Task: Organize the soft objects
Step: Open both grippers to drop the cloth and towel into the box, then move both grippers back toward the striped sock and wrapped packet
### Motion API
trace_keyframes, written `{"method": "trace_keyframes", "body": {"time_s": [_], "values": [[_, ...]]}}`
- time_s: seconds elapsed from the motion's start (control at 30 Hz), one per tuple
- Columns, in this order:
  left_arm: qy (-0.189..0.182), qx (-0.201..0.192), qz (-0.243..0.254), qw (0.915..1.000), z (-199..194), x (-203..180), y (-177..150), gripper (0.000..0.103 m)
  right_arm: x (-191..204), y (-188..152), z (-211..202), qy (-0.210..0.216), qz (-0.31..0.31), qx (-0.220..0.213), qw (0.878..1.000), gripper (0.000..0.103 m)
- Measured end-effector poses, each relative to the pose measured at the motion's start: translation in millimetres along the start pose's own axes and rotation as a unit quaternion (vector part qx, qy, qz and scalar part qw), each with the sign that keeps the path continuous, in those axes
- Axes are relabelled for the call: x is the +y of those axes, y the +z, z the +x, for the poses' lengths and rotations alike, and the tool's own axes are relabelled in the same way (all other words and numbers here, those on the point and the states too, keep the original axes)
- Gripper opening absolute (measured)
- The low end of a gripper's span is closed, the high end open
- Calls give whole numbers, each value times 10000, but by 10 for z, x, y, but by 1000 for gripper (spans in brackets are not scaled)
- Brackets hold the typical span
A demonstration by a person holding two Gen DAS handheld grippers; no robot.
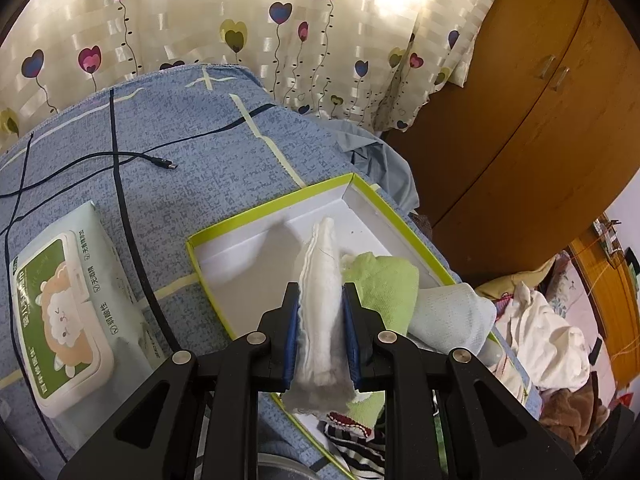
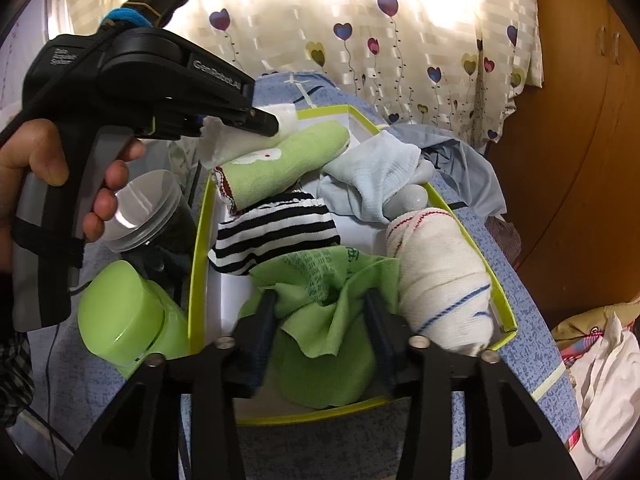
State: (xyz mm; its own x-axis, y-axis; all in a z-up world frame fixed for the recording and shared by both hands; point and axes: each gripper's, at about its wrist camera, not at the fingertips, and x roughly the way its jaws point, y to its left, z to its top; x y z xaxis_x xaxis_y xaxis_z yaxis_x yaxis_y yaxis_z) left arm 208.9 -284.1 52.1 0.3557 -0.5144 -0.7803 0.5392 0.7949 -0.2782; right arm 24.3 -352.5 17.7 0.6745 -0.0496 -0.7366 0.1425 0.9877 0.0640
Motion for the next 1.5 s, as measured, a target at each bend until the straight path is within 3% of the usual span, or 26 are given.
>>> {"method": "trace_keyframes", "body": {"time_s": [0.4, 0.53, 0.57, 1.1, 1.5], "values": [[20, -121, 58, 9999, -82, -33, -19, 26, 45, -4, -41, 57, -66, -61, 9999, 66], [15, -217, 40, 9998, -143, -44, -15, 47, 43, 1, -96, 28, -76, -146, 9999, 72], [28, -241, 54, 9997, -159, -49, -15, 47, 48, -5, -115, 18, -77, -164, 9998, 73], [41, -611, 158, 9980, -630, -85, -181, 47, 12, 10, -338, -94, 126, -426, 9990, 74], [314, -1043, 320, 9935, -1138, -49, -471, 47, 195, 71, -498, -100, 72, -638, 9979, 74]]}}
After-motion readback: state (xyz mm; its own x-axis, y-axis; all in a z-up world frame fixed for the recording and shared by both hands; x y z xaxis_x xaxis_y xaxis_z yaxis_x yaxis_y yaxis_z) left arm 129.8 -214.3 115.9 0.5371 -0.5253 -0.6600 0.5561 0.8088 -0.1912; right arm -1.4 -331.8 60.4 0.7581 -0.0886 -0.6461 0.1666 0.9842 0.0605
